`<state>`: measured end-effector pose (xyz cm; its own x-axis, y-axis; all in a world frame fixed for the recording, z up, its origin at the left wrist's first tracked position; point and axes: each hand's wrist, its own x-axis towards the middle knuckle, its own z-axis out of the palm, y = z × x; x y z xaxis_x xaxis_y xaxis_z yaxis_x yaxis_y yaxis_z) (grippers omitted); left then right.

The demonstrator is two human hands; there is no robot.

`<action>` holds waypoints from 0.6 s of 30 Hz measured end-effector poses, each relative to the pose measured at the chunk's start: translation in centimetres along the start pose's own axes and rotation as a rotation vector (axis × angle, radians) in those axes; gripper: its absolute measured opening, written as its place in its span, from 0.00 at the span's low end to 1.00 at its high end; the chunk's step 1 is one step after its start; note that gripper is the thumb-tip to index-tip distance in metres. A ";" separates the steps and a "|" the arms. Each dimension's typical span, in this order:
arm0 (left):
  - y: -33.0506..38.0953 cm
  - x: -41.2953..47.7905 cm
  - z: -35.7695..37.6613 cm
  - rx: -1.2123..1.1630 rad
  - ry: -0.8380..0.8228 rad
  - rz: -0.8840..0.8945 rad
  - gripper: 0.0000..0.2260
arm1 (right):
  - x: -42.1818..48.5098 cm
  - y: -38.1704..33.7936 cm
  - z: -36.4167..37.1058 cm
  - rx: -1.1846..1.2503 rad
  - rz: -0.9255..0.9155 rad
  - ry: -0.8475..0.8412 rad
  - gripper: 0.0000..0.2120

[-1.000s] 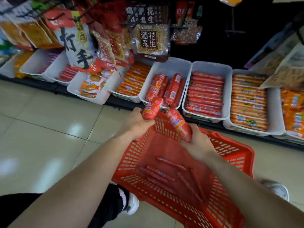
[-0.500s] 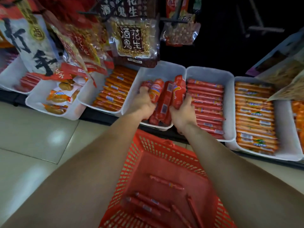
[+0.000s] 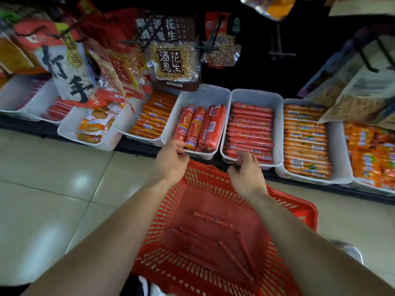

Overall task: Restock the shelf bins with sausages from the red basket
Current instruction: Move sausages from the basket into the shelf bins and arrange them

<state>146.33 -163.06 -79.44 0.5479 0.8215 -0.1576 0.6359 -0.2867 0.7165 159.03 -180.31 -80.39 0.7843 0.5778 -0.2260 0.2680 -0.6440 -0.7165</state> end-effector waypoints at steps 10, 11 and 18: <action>-6.1 -12.0 2.8 0.261 -0.340 -0.034 0.05 | -10.2 6.2 0.0 -0.150 -0.131 -0.043 0.12; -6.9 -12.6 3.3 0.308 -0.385 -0.061 0.05 | -10.6 7.4 0.8 -0.175 -0.118 -0.109 0.11; -10.9 -13.4 5.8 0.476 -0.597 -0.167 0.19 | -11.8 15.4 5.2 -0.414 0.170 -0.539 0.23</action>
<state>135.17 -173.78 -89.08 0.5382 0.5071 -0.6731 0.8265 -0.4741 0.3037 151.04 -194.44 -92.16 0.4761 0.5516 -0.6849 0.4413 -0.8235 -0.3564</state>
